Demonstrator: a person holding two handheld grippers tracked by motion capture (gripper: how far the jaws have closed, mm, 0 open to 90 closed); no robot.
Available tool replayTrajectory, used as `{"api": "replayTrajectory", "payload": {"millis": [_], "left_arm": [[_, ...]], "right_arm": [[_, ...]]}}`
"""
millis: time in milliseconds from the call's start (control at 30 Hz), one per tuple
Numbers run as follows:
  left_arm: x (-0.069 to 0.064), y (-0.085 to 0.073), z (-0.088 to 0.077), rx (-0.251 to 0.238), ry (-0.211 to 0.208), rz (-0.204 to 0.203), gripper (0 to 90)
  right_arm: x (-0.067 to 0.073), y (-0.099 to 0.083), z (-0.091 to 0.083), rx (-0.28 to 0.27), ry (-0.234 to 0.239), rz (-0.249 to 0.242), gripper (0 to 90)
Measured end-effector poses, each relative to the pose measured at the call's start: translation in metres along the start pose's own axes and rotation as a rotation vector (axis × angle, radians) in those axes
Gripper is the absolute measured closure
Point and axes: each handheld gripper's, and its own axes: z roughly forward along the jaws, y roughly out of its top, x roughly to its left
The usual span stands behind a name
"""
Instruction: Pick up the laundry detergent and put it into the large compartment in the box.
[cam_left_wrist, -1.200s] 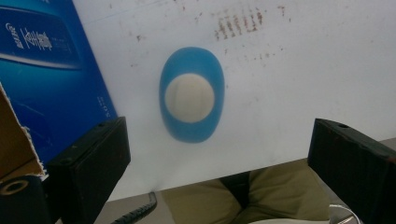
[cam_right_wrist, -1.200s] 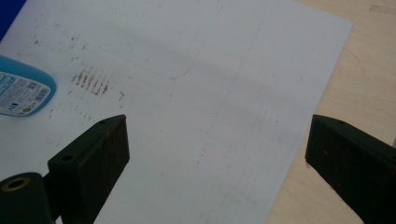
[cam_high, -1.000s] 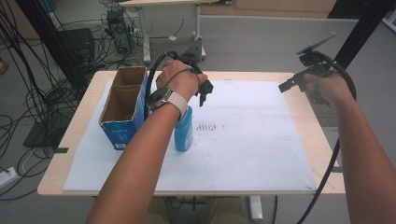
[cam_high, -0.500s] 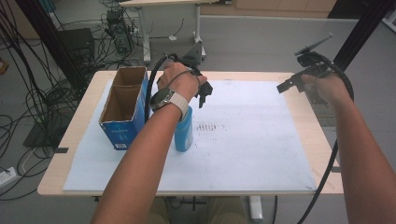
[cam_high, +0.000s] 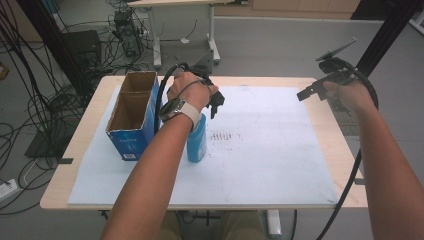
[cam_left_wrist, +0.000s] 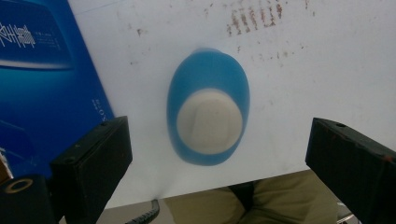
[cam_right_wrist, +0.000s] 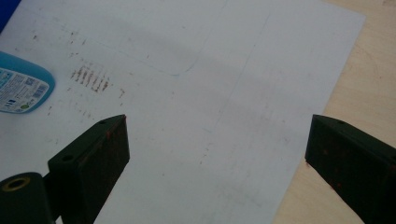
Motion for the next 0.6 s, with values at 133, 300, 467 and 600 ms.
{"api": "replayTrajectory", "payload": {"millis": [133, 300, 467, 600], "left_arm": [[0.002, 0.0005, 0.0033, -0.002, -0.004, -0.001, 7.5], [0.0042, 0.0011, 0.0062, 0.003, -0.006, -0.003, 7.5], [0.0029, 0.0019, 0.0079, 0.009, -0.005, 0.003, 7.5], [0.0012, 0.0022, 0.0092, 0.009, -0.005, 0.003, 7.5]], "right_arm": [[0.0003, -0.0002, 0.0003, 0.0, 0.0, -0.002, 6.2], [-0.0007, 0.0, 0.0005, 0.002, 0.001, 0.001, 6.2], [0.0, 0.0009, 0.0015, 0.003, 0.003, -0.002, 6.2], [0.0, 0.0009, 0.0015, 0.003, 0.003, -0.002, 6.2]]}}
